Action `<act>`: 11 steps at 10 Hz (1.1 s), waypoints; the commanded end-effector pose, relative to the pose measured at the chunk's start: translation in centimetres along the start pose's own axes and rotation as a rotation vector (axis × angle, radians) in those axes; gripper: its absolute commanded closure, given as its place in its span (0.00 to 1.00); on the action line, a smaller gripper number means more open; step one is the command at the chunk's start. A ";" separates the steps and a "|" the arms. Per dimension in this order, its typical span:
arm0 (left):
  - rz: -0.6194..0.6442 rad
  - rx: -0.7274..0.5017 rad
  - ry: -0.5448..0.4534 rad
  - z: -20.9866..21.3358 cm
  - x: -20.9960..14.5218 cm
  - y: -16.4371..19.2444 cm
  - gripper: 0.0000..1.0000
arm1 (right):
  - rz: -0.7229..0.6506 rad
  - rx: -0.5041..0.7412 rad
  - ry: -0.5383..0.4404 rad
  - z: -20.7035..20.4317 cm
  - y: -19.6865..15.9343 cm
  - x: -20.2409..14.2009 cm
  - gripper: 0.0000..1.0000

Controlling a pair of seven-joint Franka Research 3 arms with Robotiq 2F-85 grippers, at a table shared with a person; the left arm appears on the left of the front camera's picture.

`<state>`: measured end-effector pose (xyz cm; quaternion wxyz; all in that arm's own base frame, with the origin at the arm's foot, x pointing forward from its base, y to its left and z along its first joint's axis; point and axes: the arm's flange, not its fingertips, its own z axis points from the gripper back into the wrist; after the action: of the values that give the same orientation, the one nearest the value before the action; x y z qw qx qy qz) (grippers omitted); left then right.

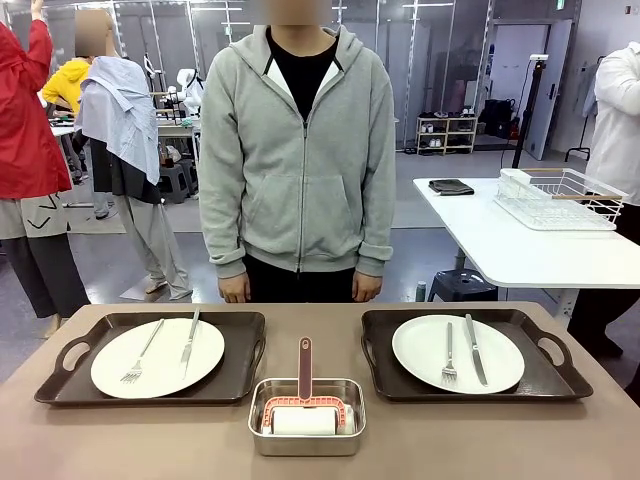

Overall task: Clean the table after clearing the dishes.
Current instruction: When the left (or right) Handle tray is removed, use the left hand (or right hand) to clean the left (or right) side of the table with the Lint Roller.

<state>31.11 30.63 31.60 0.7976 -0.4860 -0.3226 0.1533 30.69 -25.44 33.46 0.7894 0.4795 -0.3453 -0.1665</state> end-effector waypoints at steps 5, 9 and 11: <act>0.000 0.003 0.006 0.2 -0.2 0.1 0.00 | 0.003 0.011 -0.001 -0.1 0.2 0.0 0.00; 0.000 0.003 0.006 0.2 -0.2 0.1 0.00 | 0.003 0.011 -0.001 -0.1 0.2 0.0 0.00; 0.000 0.003 0.006 0.2 -0.2 0.1 0.00 | 0.003 0.011 -0.001 -0.1 0.2 0.0 0.00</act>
<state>31.16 30.58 31.60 0.7978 -0.4862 -0.3222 0.1526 30.83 -25.28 33.49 0.7903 0.4798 -0.3439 -0.1642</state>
